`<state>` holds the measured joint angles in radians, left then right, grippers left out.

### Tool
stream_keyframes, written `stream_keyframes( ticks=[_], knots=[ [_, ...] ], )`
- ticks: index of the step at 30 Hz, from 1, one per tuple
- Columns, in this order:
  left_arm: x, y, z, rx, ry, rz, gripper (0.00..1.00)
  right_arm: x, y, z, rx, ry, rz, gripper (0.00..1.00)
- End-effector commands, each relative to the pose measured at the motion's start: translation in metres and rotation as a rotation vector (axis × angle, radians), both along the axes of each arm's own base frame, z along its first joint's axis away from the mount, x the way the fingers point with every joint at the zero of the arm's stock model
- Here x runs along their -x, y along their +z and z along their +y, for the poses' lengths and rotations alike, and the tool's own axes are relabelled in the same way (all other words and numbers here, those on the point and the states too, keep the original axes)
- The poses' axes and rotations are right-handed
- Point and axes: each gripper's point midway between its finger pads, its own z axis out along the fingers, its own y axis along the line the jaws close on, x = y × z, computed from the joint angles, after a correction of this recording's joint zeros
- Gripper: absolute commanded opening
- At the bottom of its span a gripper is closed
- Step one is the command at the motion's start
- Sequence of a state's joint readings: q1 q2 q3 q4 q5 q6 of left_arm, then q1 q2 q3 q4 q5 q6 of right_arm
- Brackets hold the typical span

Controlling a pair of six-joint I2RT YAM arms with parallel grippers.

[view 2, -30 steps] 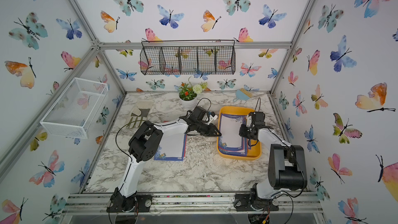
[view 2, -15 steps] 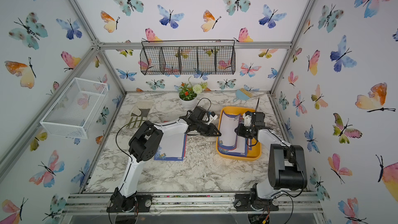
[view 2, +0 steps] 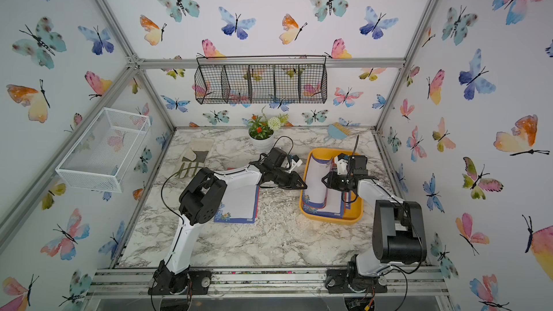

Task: Take out the stationery paper from the storage box
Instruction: Pick up the stationery paper from the storage box.

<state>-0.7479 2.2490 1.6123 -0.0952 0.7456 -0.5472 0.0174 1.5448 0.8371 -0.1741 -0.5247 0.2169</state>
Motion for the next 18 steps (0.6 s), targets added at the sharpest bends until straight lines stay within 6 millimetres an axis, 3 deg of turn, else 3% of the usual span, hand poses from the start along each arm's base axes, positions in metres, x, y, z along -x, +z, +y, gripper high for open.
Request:
stream_keyframes(
  ticks=[1, 18],
  knots=[
    [0.014, -0.031, 0.002, -0.078, -0.015, 0.052, 0.23, -0.005, 0.002, 0.01, -0.009, 0.05, -0.001, 0.39],
    [0.016, -0.029, 0.001, -0.078, -0.018, 0.048, 0.23, -0.012, -0.023, 0.007, 0.078, 0.056, 0.103, 0.47]
  ],
)
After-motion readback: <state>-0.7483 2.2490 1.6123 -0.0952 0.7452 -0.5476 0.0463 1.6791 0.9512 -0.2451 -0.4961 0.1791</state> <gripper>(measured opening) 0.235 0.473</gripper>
